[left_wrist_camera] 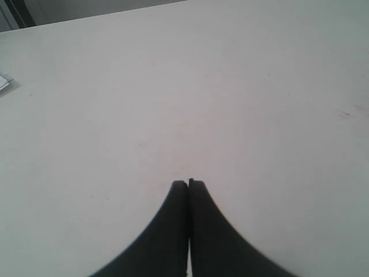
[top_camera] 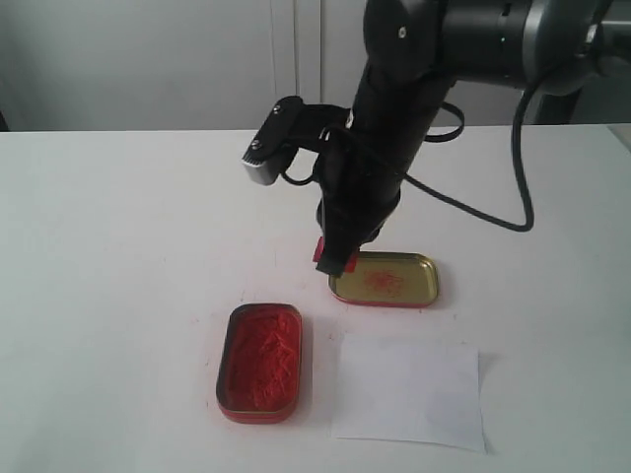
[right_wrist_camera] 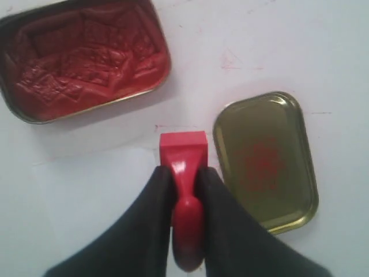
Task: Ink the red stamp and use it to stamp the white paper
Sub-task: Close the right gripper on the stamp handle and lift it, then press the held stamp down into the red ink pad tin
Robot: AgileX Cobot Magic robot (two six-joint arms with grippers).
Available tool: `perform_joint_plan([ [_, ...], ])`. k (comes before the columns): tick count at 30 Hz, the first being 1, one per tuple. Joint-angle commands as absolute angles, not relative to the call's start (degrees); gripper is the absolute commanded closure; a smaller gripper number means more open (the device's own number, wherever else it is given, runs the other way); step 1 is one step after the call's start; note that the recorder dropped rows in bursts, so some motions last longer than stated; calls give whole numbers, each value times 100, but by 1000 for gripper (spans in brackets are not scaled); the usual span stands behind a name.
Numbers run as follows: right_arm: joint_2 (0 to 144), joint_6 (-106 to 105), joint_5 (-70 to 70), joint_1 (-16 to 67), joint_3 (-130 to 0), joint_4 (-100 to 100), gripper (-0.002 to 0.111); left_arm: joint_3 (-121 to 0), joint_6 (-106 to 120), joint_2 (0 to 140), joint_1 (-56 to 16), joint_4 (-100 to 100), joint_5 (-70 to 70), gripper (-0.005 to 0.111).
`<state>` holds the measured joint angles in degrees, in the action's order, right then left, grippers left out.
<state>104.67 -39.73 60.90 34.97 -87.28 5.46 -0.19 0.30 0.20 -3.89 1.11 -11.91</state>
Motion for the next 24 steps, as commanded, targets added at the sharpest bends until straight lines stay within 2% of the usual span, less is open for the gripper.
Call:
perform_joint_plan([
  [1,10419,-3561,6119,3888,-8729,276,108,0,46,0,-386,96,-1196,107],
  [11,10674,-3079,6130,4630,-8789,237,108,0,46,0,-386,96,-1196,107],
  [15,11082,-2804,6372,4847,-9254,147,108,0,46,0,-386,96,-1196,107],
  [24,11942,-2629,6776,4867,-10012,147,108,0,46,0,-386,96,-1196,107],
])
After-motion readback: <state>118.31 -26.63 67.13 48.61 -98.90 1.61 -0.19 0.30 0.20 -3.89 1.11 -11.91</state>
